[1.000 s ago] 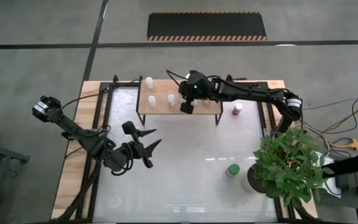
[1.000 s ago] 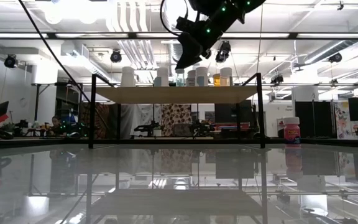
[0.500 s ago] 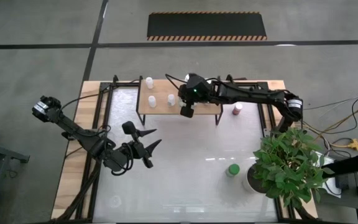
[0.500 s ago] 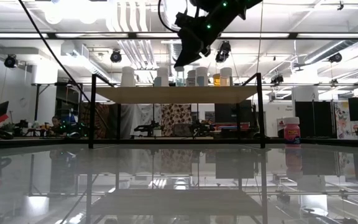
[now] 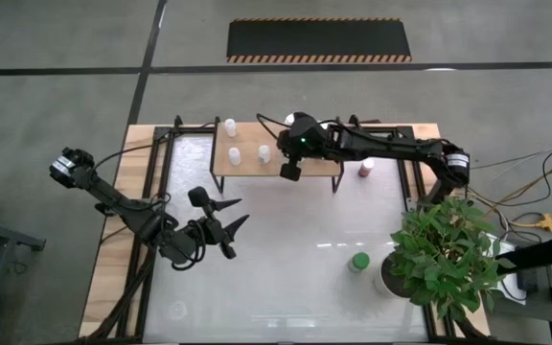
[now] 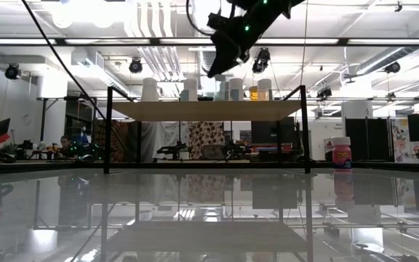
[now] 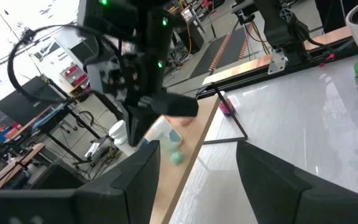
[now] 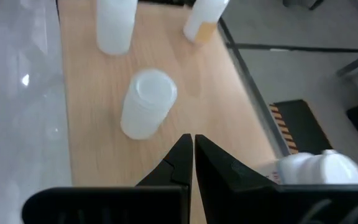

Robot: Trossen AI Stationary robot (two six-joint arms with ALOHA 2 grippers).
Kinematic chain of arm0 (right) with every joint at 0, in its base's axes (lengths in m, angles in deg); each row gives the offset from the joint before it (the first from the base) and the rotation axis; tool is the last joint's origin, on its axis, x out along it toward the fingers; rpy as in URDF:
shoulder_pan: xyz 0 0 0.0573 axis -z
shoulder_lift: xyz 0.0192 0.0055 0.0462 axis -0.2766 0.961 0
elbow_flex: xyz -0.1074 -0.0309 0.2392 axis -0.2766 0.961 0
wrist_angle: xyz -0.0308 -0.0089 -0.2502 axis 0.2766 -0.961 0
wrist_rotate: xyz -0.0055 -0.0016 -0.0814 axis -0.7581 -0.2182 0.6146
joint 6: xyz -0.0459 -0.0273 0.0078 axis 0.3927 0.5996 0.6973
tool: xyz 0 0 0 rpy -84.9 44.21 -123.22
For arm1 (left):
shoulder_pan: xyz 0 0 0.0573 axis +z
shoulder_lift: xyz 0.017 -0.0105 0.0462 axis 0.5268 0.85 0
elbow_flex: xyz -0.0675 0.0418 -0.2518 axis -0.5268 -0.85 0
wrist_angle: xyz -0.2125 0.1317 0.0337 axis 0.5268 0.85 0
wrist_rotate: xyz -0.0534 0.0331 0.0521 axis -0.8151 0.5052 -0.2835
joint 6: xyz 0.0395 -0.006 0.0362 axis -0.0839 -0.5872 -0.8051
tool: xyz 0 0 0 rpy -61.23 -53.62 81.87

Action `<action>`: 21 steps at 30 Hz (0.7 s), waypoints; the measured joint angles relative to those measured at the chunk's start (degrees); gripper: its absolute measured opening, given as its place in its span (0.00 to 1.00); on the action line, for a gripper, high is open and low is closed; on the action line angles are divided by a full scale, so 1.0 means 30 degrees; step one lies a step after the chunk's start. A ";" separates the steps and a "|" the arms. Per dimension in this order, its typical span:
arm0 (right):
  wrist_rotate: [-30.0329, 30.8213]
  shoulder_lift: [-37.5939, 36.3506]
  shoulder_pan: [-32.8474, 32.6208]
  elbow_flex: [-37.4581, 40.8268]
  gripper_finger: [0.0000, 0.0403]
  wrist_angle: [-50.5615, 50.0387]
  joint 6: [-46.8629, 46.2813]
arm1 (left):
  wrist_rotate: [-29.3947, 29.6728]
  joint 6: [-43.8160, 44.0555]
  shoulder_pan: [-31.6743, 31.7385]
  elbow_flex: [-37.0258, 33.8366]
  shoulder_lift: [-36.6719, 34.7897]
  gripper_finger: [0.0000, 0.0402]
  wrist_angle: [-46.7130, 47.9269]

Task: Pick and place medicine bottles onto shelf by color
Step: Adjust the green pill bottle on the shelf

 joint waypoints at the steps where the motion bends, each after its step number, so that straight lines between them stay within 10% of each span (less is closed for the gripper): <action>1: 0.0000 -0.0165 -0.0013 -0.0032 0.02 -0.0038 -0.0065 | 0.0000 0.0000 0.0000 0.0000 -0.0002 0.49 0.0001; 21: -0.1495 -0.2006 -0.0970 -0.0153 0.02 -0.4845 -0.1475 | 0.0000 -0.0309 0.0000 0.0000 -0.0002 0.49 -0.0007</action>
